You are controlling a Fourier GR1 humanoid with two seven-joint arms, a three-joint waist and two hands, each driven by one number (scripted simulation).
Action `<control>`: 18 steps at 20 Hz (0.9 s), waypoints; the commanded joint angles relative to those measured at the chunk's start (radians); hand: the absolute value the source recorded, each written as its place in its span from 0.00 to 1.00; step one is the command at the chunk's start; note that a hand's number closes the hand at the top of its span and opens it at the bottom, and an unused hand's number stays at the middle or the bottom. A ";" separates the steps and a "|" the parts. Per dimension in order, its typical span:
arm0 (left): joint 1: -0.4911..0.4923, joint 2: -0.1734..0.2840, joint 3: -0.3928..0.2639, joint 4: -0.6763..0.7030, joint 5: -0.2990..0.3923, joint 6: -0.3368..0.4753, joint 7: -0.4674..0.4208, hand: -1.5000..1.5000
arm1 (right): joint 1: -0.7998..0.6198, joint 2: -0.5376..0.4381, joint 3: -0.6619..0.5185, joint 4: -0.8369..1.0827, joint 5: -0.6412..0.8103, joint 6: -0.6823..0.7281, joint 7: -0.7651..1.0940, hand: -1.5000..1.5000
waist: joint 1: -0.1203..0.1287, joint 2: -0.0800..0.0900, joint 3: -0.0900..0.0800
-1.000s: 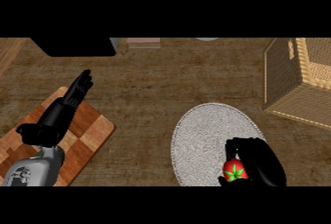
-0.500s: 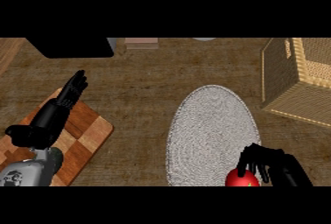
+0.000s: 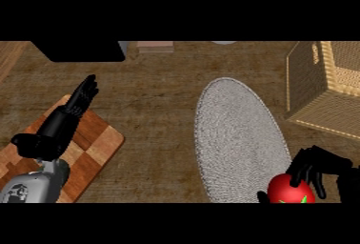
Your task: Pick the tomato from the placemat and place it in the basket
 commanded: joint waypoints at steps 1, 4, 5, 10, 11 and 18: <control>0.043 0.007 -0.002 -0.024 0.009 -0.022 -0.024 0.50 | -0.075 -0.014 -0.092 -0.243 -0.064 0.092 0.198 1.00 | 0.008 0.000 -0.001; 0.008 -0.003 -0.008 -0.002 -0.004 -0.008 -0.014 0.50 | -0.265 -0.085 -0.227 -0.137 -0.081 0.131 0.239 1.00 | 0.011 0.003 0.000; 0.052 -0.015 -0.028 -0.004 -0.020 -0.008 -0.044 0.50 | -0.284 -0.068 -0.228 -0.174 -0.108 0.149 0.296 1.00 | 0.009 0.001 -0.001; -0.013 0.014 0.014 0.057 -0.014 -0.013 -0.040 0.50 | -0.575 -0.118 -0.382 0.085 -0.144 0.136 0.338 1.00 | 0.015 0.005 0.000; -0.018 -0.013 -0.004 0.063 -0.014 -0.005 -0.028 0.50 | -0.601 -0.154 -0.428 0.120 -0.154 0.143 0.336 1.00 | 0.014 0.004 0.000; 0.003 -0.027 -0.029 0.039 -0.040 0.000 -0.055 0.50 | -0.756 -0.212 -0.497 0.395 -0.067 -0.031 0.262 1.00 | 0.021 0.006 0.001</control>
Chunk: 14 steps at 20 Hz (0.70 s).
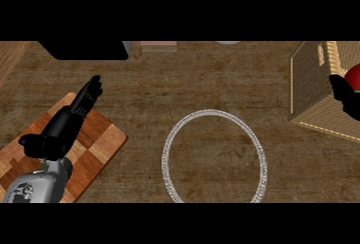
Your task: Pick the tomato from the placemat and place it in the basket
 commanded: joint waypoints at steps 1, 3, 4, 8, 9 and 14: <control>-0.031 -0.004 -0.001 0.007 -0.007 0.006 0.013 0.50 | -0.146 -0.082 -0.117 0.176 -0.032 -0.051 -0.018 1.00 | 0.002 0.001 0.000; 0.017 -0.017 -0.006 0.017 -0.005 0.002 -0.040 0.50 | -0.165 -0.091 -0.090 0.236 0.031 -0.108 -0.034 1.00 | 0.005 0.001 0.000; -0.001 0.033 0.046 0.022 0.041 -0.039 -0.022 0.50 | -0.146 -0.118 -0.156 0.286 -0.002 -0.125 -0.097 1.00 | 0.005 0.002 0.001; -0.034 0.009 0.017 0.057 -0.003 -0.011 -0.038 0.50 | -0.120 -0.169 -0.192 0.455 -0.008 -0.187 -0.237 1.00 | 0.000 0.003 0.001; 0.022 -0.006 0.006 0.029 -0.010 -0.006 -0.057 0.50 | -0.168 -0.193 -0.168 0.437 -0.011 -0.164 -0.156 1.00 | 0.000 0.000 0.000; -0.036 -0.013 0.004 -0.051 0.011 0.003 0.082 0.50 | -0.081 -0.257 -0.255 0.597 -0.088 -0.164 -0.342 1.00 | 0.000 0.000 0.001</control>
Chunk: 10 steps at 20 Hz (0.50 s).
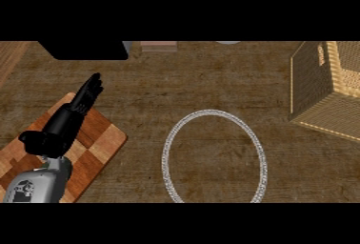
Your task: Pick the tomato from the placemat and place it in the basket
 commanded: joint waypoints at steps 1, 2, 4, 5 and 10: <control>-0.057 0.033 0.043 0.091 0.023 -0.032 -0.042 0.50 | 0.001 -0.013 0.025 0.153 0.015 -0.054 -0.092 1.00 | 0.000 0.002 0.000; -0.018 0.037 0.046 0.083 0.014 -0.031 -0.086 0.50 | -0.012 -0.030 0.013 0.202 -0.001 -0.065 -0.133 1.00 | 0.002 0.002 0.000; 0.023 0.034 0.042 -0.018 0.033 -0.034 0.006 0.50 | 0.073 -0.034 -0.025 0.175 -0.035 -0.075 -0.188 1.00 | 0.000 -0.001 0.000; -0.004 0.035 0.048 0.088 0.020 -0.037 -0.094 0.50 | -0.001 -0.080 -0.052 0.362 -0.027 -0.108 -0.289 1.00 | 0.007 0.005 0.000; 0.014 0.005 0.009 -0.015 0.004 -0.015 -0.001 0.50 | -0.008 -0.134 -0.056 0.504 -0.028 -0.185 -0.438 1.00 | 0.006 0.002 0.001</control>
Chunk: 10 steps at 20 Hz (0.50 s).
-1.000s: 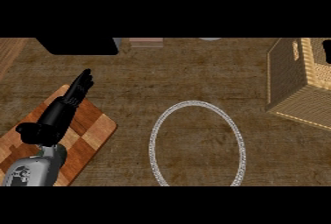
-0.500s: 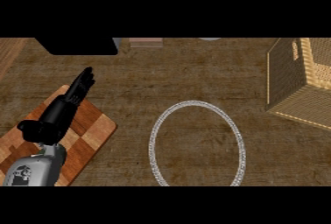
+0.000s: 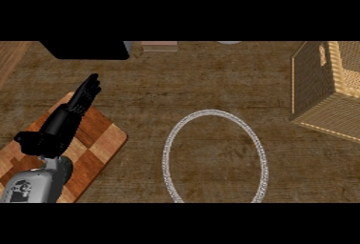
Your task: Pick the tomato from the placemat and place it in the basket
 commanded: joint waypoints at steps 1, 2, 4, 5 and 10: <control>0.030 0.001 0.004 -0.056 0.010 -0.003 0.034 0.50 | -0.007 -0.015 0.001 0.142 0.017 -0.109 -0.151 1.00 | 0.004 0.000 0.000; -0.035 -0.006 0.005 0.013 0.004 0.005 0.020 0.50 | -0.028 -0.062 -0.009 0.152 -0.002 -0.081 -0.153 1.00 | -0.002 0.000 0.000; -0.017 -0.001 0.006 0.018 0.015 -0.013 0.023 0.50 | -0.003 -0.071 -0.030 0.253 -0.015 -0.107 -0.259 1.00 | 0.000 0.002 0.000; 0.009 -0.020 -0.028 -0.069 -0.011 0.010 0.068 0.50 | 0.019 -0.035 0.003 0.224 0.024 -0.167 -0.252 1.00 | 0.001 -0.001 0.000; -0.032 0.038 0.060 0.038 0.035 -0.032 -0.016 0.50 | -0.079 -0.043 -0.066 0.391 -0.065 -0.232 -0.320 0.00 | 0.002 0.002 0.000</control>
